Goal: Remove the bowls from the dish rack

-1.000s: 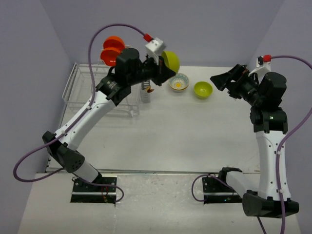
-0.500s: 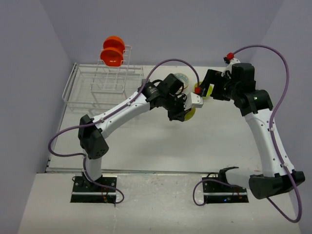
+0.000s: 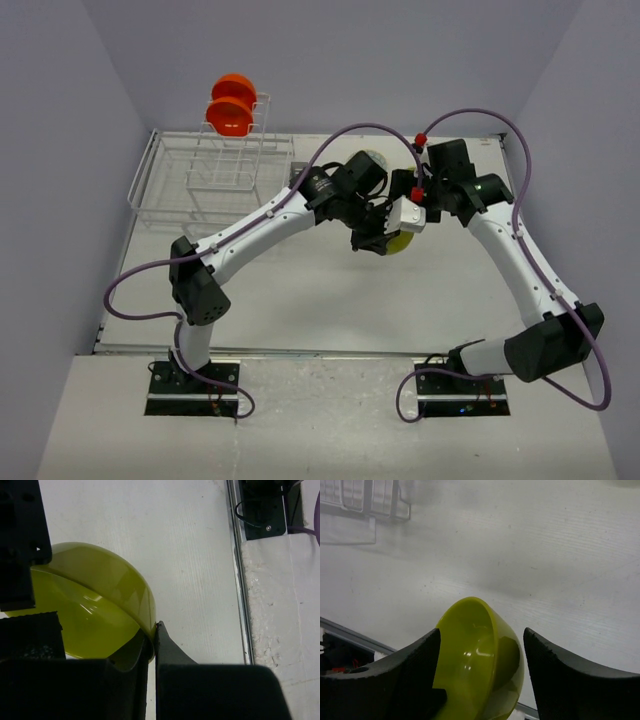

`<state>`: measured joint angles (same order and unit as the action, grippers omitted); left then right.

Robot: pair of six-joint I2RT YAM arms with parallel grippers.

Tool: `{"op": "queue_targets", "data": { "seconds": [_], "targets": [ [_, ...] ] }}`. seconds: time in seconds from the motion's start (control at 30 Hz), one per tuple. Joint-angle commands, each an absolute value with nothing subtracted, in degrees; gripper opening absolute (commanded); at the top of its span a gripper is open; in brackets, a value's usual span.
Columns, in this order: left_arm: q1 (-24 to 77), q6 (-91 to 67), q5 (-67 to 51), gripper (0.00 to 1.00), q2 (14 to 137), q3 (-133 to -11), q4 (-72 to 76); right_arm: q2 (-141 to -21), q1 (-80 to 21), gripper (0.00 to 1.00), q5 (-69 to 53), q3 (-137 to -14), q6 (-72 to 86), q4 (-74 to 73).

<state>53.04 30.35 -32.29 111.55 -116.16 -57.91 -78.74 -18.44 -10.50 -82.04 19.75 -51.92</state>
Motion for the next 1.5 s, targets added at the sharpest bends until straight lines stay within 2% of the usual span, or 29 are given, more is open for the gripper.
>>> {"op": "queue_targets", "data": {
  "seconds": [0.0,0.17,0.4,0.53,0.63,0.77,0.83,0.87,1.0,1.03,1.2,1.23,1.27,1.3,1.33,1.37,1.47],
  "targets": [
    [53.0,32.8,-34.0,0.00,109.9,-118.4,-55.2,-79.2,-18.6,0.67,-14.0,-82.2,19.2,-50.4],
    [53.0,32.6,-29.3,0.00,110.7,-118.5,-55.7,-79.6,-18.7,0.50,-9.8,-83.3,18.7,-52.7],
    [53.0,32.8,-25.2,0.00,111.4,-119.4,-56.5,-81.2,-19.0,0.39,-9.8,-83.8,18.1,-54.6],
    [53.0,33.0,-21.5,0.00,112.0,-120.2,-57.8,-82.2,-19.2,0.42,-9.1,-84.1,17.8,-55.4],
    [53.0,33.1,-18.9,0.00,113.1,-121.8,-59.7,-82.8,-19.6,0.52,-9.6,-84.1,17.3,-55.7],
    [53.0,33.3,-17.1,0.00,113.1,-121.9,-60.0,-83.7,-19.9,0.49,-9.8,-84.2,17.0,-56.2],
    [53.0,33.2,-16.2,0.00,113.1,-121.9,-60.1,-83.9,-20.0,0.43,-9.9,-84.2,17.0,-56.1],
    [53.0,33.1,-15.9,0.00,112.9,-121.7,-60.1,-84.0,-20.0,0.30,-10.3,-84.2,17.0,-56.0],
    [53.0,33.3,-15.3,0.00,112.7,-120.8,-59.8,-83.9,-20.0,0.04,-9.6,-84.5,17.4,-55.6],
    [53.0,33.2,-14.9,0.00,112.8,-120.8,-59.7,-83.9,-20.0,0.00,-9.4,-84.5,17.4,-55.5],
    [53.0,31.7,-11.3,0.00,112.0,-119.0,-56.8,-82.9,-20.0,0.00,-7.7,-84.2,19.3,-52.7],
    [53.0,31.2,-10.1,0.26,111.0,-117.5,-55.6,-82.9,-20.0,0.00,-7.3,-84.1,19.7,-52.1],
    [53.0,29.8,-7.1,0.45,110.3,-116.6,-52.8,-83.0,-19.9,0.00,-6.9,-84.0,19.9,-51.1],
    [53.0,29.4,-5.8,0.55,109.6,-115.4,-51.3,-83.1,-19.7,0.00,-6.5,-84.0,20.5,-50.5],
    [53.0,28.7,-4.5,0.91,107.9,-114.5,-49.8,-83.5,-19.5,0.00,-5.7,-84.1,20.7,-50.0],
    [53.0,27.4,-2.6,1.00,106.9,-112.4,-47.0,-83.8,-18.6,0.00,-5.3,-84.1,21.1,-48.4],
    [53.0,25.0,-1.8,1.00,102.0,-108.6,-43.0,-87.9,-14.6,0.00,-3.3,-85.2,22.8,-46.2]
  ]
}}
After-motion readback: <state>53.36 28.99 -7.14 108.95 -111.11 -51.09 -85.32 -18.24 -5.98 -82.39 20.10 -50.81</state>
